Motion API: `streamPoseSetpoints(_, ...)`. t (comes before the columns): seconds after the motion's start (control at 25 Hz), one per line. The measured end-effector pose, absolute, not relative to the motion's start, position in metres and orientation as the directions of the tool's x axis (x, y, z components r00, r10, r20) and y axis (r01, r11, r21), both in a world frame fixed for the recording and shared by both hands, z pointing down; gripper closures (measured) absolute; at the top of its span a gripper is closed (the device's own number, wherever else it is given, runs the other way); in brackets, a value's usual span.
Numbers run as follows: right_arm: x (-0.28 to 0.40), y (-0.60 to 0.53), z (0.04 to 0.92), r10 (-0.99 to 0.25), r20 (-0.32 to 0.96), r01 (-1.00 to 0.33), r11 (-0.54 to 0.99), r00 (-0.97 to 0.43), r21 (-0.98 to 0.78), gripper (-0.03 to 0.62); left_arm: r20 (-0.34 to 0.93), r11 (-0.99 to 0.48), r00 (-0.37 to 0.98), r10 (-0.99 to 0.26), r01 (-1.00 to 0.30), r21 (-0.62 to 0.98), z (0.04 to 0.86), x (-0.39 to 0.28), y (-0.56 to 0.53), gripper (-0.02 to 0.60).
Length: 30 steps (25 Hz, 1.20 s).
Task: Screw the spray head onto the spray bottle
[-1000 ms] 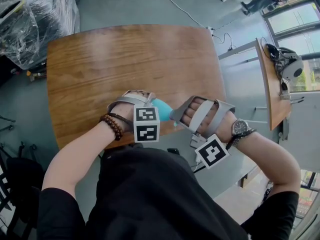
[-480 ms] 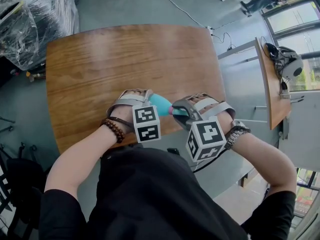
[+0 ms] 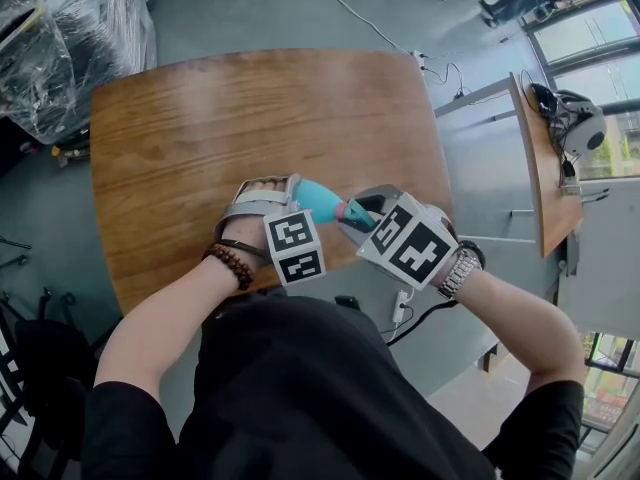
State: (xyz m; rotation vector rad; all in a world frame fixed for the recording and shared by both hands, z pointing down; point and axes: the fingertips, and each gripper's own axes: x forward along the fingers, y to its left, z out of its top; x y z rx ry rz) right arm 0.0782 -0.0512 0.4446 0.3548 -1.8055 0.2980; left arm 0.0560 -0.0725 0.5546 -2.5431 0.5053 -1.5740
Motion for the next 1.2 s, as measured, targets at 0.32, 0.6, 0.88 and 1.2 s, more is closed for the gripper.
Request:
streamPoseSetpoints(0.32, 0.088, -0.067, 0.468, 0.007, 0.891, -0.817, 0.396, -0.453, -0.419, 0.476, 0.825, -0.866, 0.273, -0.496, -0.227, -0.445, 0.564, 0.041, -0.096, 0.193)
streamPoseSetpoints(0.6, 0.087, -0.072, 0.470, -0.031, 0.871, -0.835, 0.303, -0.490, -0.459, 0.471, 0.823, -0.867, 0.286, -0.491, -0.246, -0.432, 0.570, 0.041, -0.098, 0.192)
streamPoseSetpoints(0.88, 0.086, -0.074, 0.457, -0.064, 0.879, -0.771, 0.514, -0.472, -0.376, 0.336, 0.833, -0.894, 0.340, -0.436, -0.275, -0.355, 0.575, 0.046, -0.092, 0.190)
streamPoseSetpoints(1.2, 0.074, -0.079, 0.415, -0.197, 0.871, -0.504, 0.861, -0.450, -0.066, 0.335, 0.850, -0.931, 0.407, -0.335, -0.285, -0.230, 0.582, 0.046, -0.087, 0.189)
